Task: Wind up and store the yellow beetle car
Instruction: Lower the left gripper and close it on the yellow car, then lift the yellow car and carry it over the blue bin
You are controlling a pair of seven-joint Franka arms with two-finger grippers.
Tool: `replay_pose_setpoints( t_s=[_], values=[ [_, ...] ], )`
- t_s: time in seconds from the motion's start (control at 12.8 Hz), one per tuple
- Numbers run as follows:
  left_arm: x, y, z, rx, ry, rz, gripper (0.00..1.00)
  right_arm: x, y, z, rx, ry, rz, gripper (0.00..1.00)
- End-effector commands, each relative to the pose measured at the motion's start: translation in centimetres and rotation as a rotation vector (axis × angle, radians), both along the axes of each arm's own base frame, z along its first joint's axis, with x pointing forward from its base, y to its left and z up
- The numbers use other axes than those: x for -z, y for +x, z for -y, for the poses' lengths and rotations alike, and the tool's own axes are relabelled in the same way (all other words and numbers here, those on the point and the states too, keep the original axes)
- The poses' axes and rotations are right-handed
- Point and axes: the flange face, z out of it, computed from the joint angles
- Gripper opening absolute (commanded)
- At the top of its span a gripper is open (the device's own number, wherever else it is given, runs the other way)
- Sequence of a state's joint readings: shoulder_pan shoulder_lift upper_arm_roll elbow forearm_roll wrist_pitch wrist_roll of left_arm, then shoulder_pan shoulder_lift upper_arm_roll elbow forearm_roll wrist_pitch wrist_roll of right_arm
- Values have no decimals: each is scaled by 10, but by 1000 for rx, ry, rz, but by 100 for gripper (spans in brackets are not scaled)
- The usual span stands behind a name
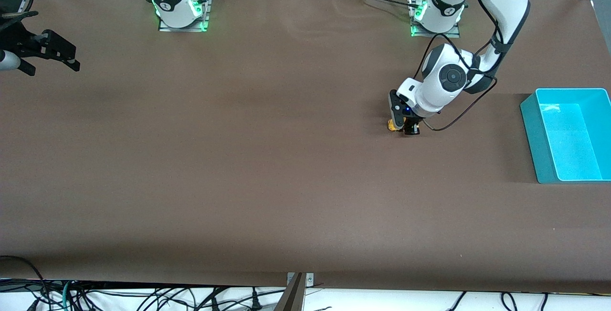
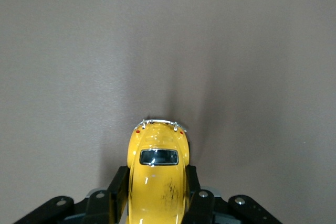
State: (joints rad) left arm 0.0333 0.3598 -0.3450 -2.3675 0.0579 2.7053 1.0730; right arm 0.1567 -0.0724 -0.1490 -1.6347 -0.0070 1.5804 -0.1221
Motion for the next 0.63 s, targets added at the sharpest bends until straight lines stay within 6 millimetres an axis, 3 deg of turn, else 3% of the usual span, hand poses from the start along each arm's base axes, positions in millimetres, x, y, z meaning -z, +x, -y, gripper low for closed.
replay_pose_setpoints(
  t_s=[0.0, 0.24, 0.47, 0.55],
  values=[
    [-17, 13, 0, 7, 8, 27, 25, -6, 1, -1, 3, 1, 0, 100],
    [-70, 45, -10, -4, 67, -46, 25, -6, 1, -1, 1, 1, 0, 100],
    [-123, 88, -41, -17, 101, -155, 25, -6, 1, -1, 1, 1, 0, 100],
    [-130, 101, -66, -35, 93, -154, 25, -6, 1, -1, 1, 1, 0, 100]
  ],
)
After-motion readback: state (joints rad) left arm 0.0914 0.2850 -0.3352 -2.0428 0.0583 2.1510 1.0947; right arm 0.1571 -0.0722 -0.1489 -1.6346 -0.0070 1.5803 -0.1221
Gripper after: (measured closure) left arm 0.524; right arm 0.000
